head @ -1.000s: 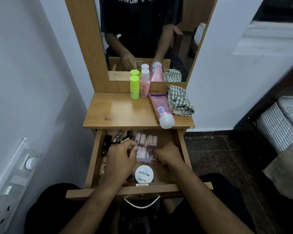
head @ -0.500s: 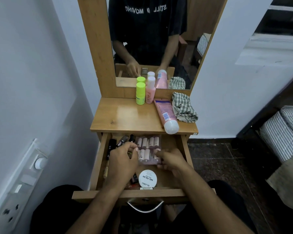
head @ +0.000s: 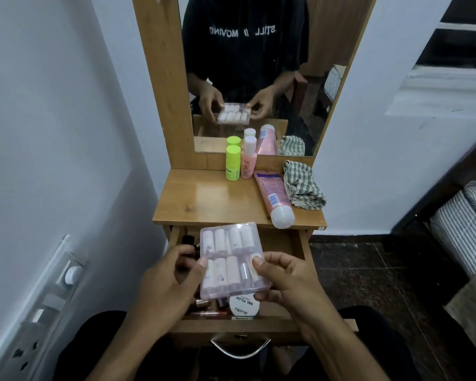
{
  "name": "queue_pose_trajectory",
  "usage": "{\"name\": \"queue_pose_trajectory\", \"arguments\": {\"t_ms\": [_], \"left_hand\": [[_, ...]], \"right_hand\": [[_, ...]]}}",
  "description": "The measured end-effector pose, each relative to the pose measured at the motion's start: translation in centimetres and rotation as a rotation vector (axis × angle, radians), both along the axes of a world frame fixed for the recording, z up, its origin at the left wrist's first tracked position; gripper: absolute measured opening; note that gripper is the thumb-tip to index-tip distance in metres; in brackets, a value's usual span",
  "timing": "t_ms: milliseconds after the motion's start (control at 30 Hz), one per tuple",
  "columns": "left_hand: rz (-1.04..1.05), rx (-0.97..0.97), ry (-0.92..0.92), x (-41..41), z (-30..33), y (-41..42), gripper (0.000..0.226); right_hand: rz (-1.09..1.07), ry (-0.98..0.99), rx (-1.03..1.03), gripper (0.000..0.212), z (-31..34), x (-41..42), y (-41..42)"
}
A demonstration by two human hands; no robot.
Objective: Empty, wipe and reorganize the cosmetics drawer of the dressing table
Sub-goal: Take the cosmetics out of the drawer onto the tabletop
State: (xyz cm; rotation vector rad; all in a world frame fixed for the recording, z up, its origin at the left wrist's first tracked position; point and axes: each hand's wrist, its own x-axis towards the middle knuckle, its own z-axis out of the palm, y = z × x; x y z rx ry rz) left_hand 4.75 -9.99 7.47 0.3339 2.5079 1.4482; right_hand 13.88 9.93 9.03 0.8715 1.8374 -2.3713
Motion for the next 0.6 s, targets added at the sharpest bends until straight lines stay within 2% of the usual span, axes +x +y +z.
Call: {"name": "queue_pose_trajectory", "arguments": {"t_ms": [100,233,333,467,600], "left_hand": [[0.042,0.221,-0.032,-1.3,1.0,0.6,0.024],[-0.021,0.249,-0.024,-4.0,1.1,2.6,0.029],[-0.032,0.220,-0.011,-6.5,0.7,4.0,0.033],[-0.018,0.108,0.135,-8.7,0.3,5.3,0.041],[-0.009,0.051,0.186,-9.5,0.0,6.3,0.046]], "right_hand": [[-0.090,0.075,-0.019,0.028,0.9,-1.7,-0.3],[-0.102,0.139,0.096,0.026,1.5,-4.7,0.4],[0.009,0.155,0.411,0.035,1.1,-7.1,1.3],[0.106,0.100,0.900,0.049,0.2,-9.9,2.1],[0.117,0.054,1.170,0.044,-0.1,-10.9,2.0]]}}
